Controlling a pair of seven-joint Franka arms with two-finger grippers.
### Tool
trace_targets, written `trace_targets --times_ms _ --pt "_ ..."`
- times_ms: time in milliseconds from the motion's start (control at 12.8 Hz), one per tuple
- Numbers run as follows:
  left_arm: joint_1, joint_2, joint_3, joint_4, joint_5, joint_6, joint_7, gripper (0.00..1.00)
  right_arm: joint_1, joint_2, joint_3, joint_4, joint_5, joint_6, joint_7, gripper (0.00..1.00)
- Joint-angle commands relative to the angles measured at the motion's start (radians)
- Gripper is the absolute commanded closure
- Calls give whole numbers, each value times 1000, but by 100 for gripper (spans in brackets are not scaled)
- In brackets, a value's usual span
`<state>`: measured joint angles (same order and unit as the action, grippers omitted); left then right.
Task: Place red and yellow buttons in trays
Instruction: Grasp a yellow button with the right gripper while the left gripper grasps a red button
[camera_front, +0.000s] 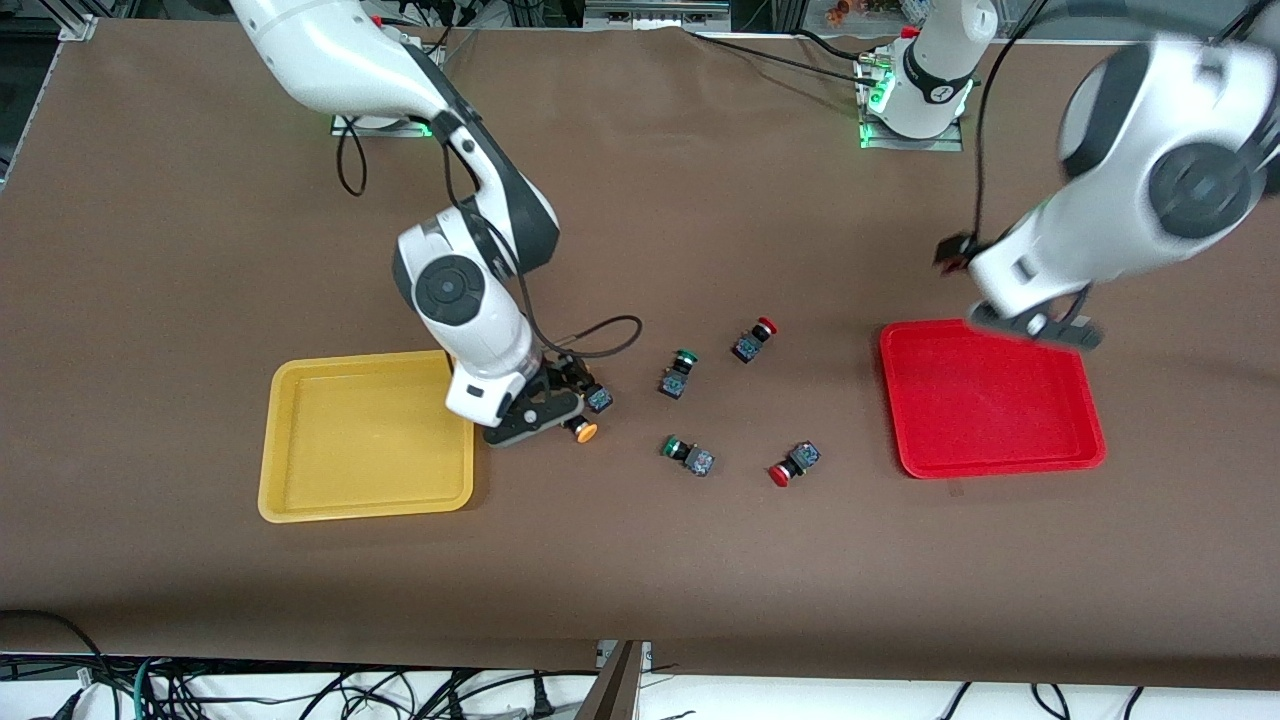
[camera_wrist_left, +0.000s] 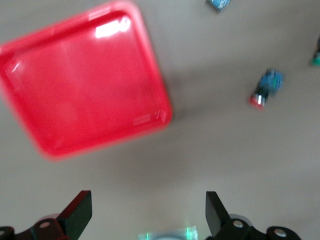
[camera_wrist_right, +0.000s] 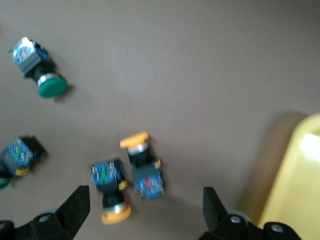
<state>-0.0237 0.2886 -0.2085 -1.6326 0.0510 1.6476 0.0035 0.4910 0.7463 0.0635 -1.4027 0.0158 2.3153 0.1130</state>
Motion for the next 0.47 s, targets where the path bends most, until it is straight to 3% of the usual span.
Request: trace_targets --times_ms 0,235,391 --pt "-21 176 4 92 -13 185 41 0 8 122 -4 120 -2 77 4 0" --pt "-59 324 3 92 -14 473 242 0 26 182 -4 120 -4 177 10 1" --pt "-88 377 3 92 -13 573 282 0 27 200 -4 110 -1 196 17 2"
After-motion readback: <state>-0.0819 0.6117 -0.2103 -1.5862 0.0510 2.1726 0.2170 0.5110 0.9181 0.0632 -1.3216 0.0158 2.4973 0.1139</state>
